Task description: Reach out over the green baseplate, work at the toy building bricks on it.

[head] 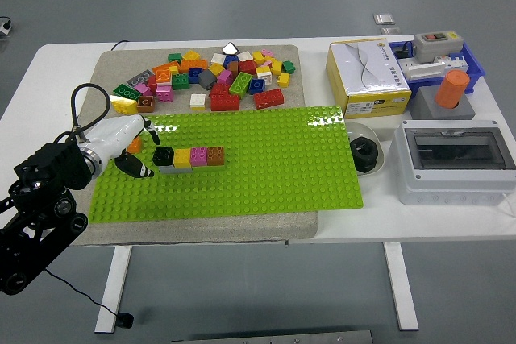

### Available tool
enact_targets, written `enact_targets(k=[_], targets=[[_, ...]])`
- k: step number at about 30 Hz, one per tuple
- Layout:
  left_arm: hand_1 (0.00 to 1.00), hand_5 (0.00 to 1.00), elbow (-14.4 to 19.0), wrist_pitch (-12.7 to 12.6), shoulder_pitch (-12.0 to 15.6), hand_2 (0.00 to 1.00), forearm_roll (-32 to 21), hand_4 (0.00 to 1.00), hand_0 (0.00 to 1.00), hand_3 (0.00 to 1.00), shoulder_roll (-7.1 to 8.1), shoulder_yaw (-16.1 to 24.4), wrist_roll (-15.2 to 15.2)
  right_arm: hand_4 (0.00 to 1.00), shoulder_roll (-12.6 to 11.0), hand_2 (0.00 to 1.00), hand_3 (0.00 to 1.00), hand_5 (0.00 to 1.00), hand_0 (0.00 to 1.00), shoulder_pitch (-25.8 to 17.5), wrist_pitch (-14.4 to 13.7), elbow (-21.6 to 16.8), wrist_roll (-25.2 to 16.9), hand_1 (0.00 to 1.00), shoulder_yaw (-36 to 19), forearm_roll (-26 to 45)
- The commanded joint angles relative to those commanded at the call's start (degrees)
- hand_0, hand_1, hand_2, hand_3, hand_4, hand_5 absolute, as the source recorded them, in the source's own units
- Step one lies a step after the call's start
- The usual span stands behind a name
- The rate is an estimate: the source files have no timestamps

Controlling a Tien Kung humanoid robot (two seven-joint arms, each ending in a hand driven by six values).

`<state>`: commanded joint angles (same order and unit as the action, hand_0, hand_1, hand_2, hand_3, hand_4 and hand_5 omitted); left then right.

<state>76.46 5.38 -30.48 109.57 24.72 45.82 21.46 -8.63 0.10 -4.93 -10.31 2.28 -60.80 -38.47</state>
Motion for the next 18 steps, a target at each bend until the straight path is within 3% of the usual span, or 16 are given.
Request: enact_targets(k=[8,18], targets=[[0.062,0.103,-0.46,0.33,-0.10,0.819,-0.63,0.998,0.224,0.559,-0.32,-0.50,-0.06,0.765,0.01,0.623,0.716,0.899,0.631,0.04,-0.04,0.00,-0.06,0.473,0.08,0.09],[0.061,0.112,-3.54,0.92,-1.04,0.815,-4.13,0.998,0.226,0.558,-0.83,-1.06,-1.14,0.763,0.02,0.623,0.715,0.899,0.629,0.23,-0.10,0.00,-0.26,0.473,0.30,0.34]])
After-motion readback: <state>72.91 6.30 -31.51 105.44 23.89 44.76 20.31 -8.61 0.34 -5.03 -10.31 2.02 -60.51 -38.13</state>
